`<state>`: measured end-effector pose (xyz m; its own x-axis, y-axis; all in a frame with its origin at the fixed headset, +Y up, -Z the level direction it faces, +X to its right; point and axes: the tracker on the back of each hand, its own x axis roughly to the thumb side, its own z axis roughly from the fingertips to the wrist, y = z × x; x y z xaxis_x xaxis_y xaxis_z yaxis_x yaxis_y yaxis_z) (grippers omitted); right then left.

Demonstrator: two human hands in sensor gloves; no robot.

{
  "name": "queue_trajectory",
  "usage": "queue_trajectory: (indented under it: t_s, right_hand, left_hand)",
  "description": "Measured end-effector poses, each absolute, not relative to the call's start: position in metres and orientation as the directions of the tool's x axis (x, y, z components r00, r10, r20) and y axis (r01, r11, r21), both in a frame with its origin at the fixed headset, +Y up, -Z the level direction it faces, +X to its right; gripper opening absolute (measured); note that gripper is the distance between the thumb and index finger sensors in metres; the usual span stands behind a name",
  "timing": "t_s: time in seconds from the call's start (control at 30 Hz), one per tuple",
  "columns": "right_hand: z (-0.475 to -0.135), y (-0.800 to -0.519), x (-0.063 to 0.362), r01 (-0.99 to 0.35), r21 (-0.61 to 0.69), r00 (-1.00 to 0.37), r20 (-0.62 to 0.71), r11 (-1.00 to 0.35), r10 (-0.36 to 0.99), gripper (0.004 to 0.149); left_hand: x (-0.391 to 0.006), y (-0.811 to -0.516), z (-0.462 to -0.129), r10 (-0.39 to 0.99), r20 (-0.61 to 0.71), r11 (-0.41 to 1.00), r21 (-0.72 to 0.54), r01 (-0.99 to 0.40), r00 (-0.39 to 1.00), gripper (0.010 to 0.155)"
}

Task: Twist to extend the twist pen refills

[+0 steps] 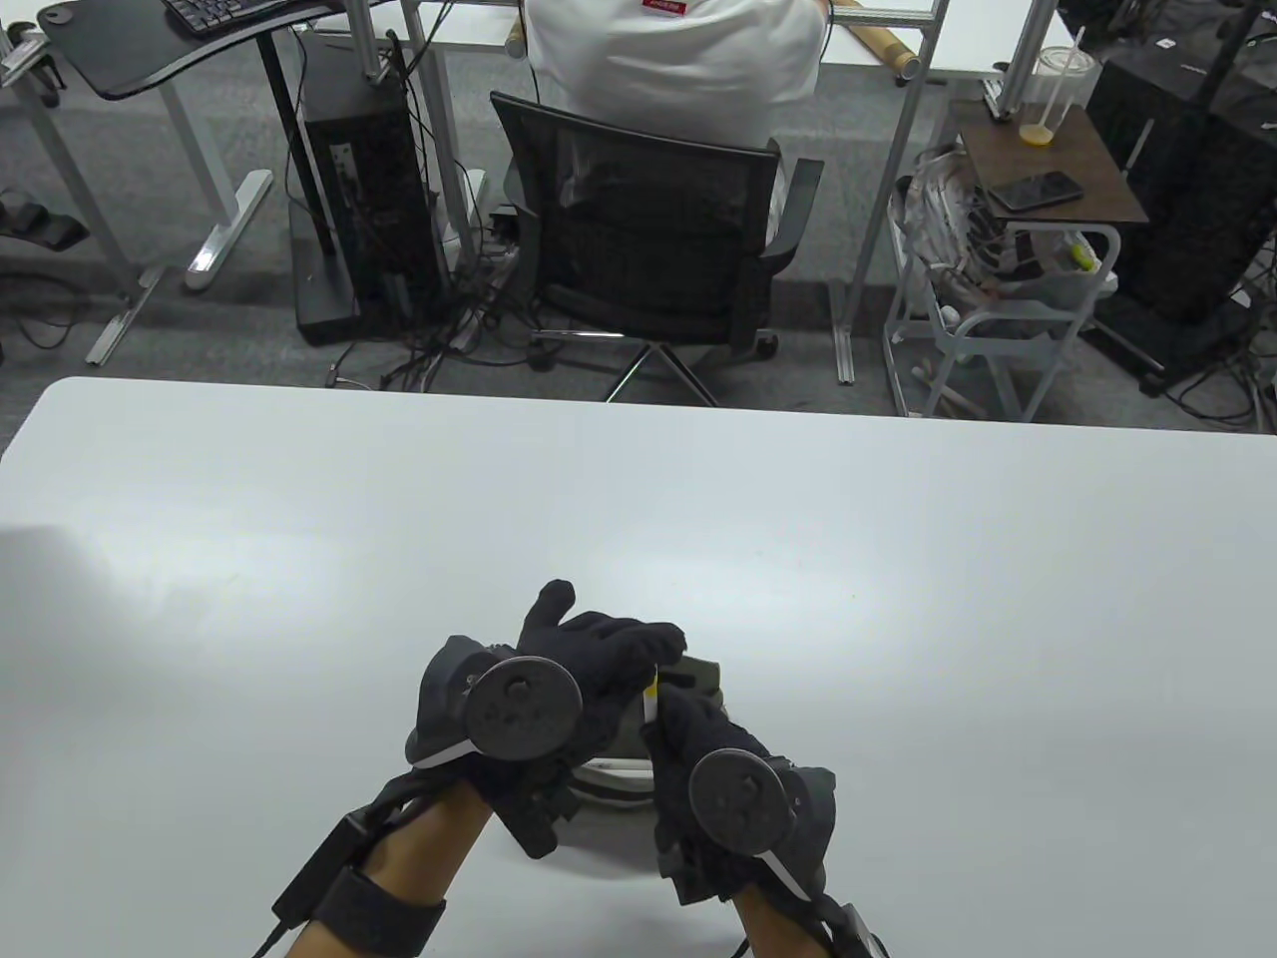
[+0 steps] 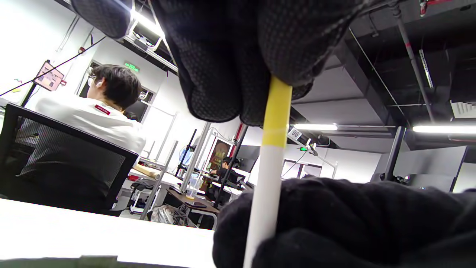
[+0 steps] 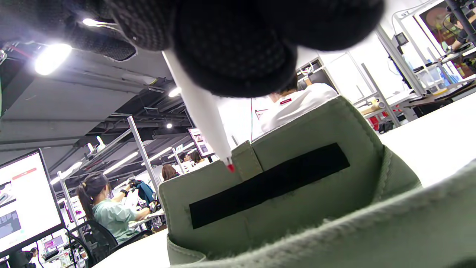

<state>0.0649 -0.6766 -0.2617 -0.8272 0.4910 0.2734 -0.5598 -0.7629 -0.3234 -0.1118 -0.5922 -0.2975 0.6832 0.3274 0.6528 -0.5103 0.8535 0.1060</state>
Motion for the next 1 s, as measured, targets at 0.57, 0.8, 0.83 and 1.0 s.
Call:
queue_trajectory:
  t_s: [0.57,0.8,0.83,1.0]
  right_hand:
    - [-0.271,-0.658,0.115,-0.474,-0.448,-0.860,0.054,-0.758,0.507,0.045]
    - [-0.286,-0.676,0.154,-0.247,-0.392,-0.886,-0.279,-0.886,0.370,0.046]
    - [-0.289,-0.680,0.157,-0.232,-0.365,-0.885,-0.305,-0.902,0.351,0.046]
    - [-0.306,-0.706,0.158,-0.132,-0.177,-0.897,-0.398,-0.975,0.194,0.045]
  left_hand:
    - [-0.288,-0.737,-0.315,-0.101,0.076,0.993,-0.052,0.105,0.992,0.094]
    - [-0.283,-0.742,-0.314,-0.042,0.105,0.997,-0.063,0.048,0.994,0.094]
    - [-0.283,-0.743,-0.313,-0.039,0.105,0.996,-0.070,0.047,0.994,0.094]
    - [-0.283,-0.744,-0.312,-0.015,0.098,0.996,-0.083,0.023,0.995,0.094]
